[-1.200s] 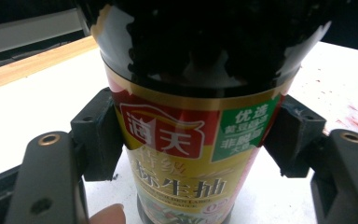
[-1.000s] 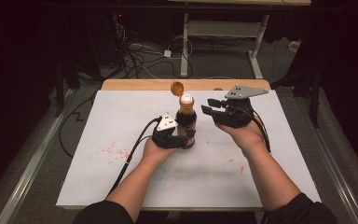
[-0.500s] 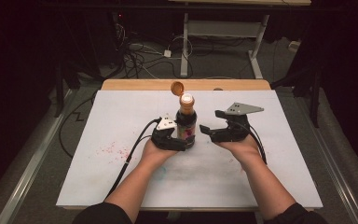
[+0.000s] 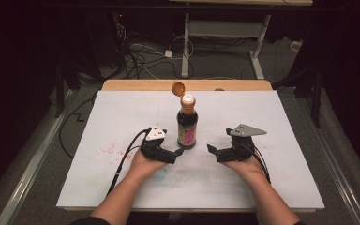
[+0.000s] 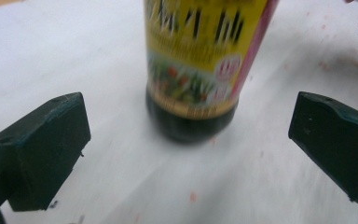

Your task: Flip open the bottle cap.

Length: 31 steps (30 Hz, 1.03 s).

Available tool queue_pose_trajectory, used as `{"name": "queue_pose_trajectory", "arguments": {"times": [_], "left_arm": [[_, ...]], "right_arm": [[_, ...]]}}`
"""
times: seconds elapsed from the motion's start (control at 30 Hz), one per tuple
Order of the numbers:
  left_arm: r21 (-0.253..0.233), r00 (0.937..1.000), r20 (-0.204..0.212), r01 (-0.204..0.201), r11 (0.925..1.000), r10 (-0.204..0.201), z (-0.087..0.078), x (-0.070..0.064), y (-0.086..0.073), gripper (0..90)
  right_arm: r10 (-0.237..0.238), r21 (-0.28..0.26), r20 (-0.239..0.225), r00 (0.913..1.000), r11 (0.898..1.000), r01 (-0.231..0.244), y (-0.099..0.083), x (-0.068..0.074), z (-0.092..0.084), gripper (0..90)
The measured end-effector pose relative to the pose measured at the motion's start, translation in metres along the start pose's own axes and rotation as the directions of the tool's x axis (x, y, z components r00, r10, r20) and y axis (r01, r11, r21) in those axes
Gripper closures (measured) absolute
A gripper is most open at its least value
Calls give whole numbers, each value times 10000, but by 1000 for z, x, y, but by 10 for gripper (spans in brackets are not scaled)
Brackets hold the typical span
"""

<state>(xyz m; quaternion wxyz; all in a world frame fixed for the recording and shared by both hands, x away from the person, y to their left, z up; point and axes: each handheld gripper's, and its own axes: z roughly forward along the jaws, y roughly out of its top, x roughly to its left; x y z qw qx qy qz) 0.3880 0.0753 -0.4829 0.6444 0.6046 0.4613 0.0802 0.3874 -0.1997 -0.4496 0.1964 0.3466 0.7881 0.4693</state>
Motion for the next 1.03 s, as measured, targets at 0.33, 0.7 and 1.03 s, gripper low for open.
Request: {"name": "queue_pose_trajectory", "arguments": {"times": [0.33, 0.7, 1.03], "left_arm": [[-307, 9978, -634, -217, 9993, 197, -58, 23, -6, 0], [-874, 9884, -1517, -145, 9961, 11, -118, 43, -5, 0], [-972, 9783, -2068, -97, 9952, -107, -140, 51, -6, 0]], "right_arm": [[128, -3, 684, 9976, 9999, -128, -33, -6, -22, 2], [375, -274, 1420, 9892, 9990, -340, -59, -13, -58, 2], [422, -508, 1675, 9850, 9981, -341, -64, -14, -68, 2]]}}
